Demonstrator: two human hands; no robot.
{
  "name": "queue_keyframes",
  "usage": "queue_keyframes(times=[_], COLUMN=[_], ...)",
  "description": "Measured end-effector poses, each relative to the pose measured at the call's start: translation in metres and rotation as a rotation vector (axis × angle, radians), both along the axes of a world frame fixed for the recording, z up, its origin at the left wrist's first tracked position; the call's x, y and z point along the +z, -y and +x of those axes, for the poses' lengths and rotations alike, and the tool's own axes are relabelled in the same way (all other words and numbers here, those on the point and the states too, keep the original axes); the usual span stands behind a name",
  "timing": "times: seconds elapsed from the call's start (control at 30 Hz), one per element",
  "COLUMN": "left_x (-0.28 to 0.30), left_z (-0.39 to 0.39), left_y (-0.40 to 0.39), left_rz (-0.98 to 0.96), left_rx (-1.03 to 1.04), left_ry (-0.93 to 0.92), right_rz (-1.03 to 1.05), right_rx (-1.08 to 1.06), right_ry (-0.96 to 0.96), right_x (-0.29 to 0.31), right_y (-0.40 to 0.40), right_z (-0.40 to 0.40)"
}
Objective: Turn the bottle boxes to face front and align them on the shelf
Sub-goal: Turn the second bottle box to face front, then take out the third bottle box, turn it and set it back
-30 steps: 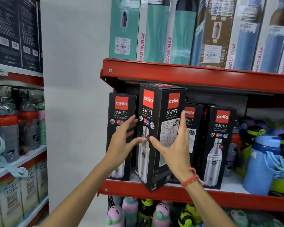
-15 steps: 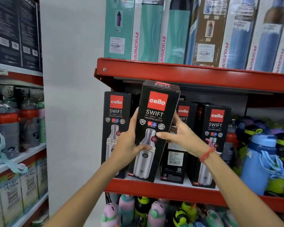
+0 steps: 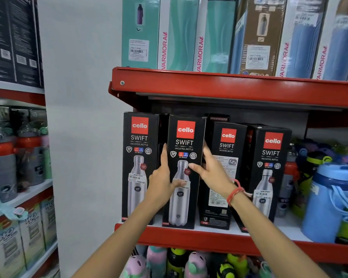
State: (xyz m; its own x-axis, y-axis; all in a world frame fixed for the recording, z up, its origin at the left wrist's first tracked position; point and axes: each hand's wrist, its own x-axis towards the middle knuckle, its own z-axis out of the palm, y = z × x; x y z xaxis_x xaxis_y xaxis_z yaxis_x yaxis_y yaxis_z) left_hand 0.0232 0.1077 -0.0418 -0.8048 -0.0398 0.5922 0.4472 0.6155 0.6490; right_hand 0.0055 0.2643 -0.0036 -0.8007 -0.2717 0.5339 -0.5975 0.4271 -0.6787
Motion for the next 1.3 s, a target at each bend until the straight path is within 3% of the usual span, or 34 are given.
queue_keyframes(times=[0.13, 0.27, 0.3, 0.37, 0.43, 0.5, 0.9, 1.17, 1.3], left_x=[-0.005, -0.009, -0.01, -0.011, -0.012, -0.012, -0.002, 0.019, 0.016], left_z=[-0.002, -0.001, 0.001, 0.006, 0.01, 0.015, 0.051, 0.07, 0.081], left_y=[-0.004, -0.007, -0.009, -0.011, -0.014, -0.015, -0.043, -0.064, -0.067], left_rz=[0.022, 0.035, 0.032, 0.013, -0.016, -0.047, -0.16, 0.034, 0.037], left_rx=[0.02, 0.048, 0.068, 0.105, 0.103, 0.075, -0.001, -0.398, -0.362], left_ry=[0.026, 0.042, 0.029, -0.008, -0.012, -0.001, -0.249, 0.058, 0.019], right_rz=[-0.052, -0.118, -0.078, -0.026, -0.053, -0.113, -0.316, -0.313, -0.249], right_rx=[-0.195, -0.642, -0.785, -0.931, -0.873, -0.784, -0.518, -0.111, 0.047], right_ry=[-0.113, -0.466, -0.477, -0.313, -0.091, -0.026, -0.234, -0.115, 0.035], right_x=[-0.018, -0.027, -0.026, -0.023, -0.021, -0.025, -0.026, -0.012, -0.007], right_y=[0.003, -0.005, -0.007, -0.008, -0.008, -0.01, -0.063, -0.108, -0.122], right_z=[-0.001, 0.007, 0.007, 0.005, 0.004, 0.001, 0.059, 0.093, 0.09])
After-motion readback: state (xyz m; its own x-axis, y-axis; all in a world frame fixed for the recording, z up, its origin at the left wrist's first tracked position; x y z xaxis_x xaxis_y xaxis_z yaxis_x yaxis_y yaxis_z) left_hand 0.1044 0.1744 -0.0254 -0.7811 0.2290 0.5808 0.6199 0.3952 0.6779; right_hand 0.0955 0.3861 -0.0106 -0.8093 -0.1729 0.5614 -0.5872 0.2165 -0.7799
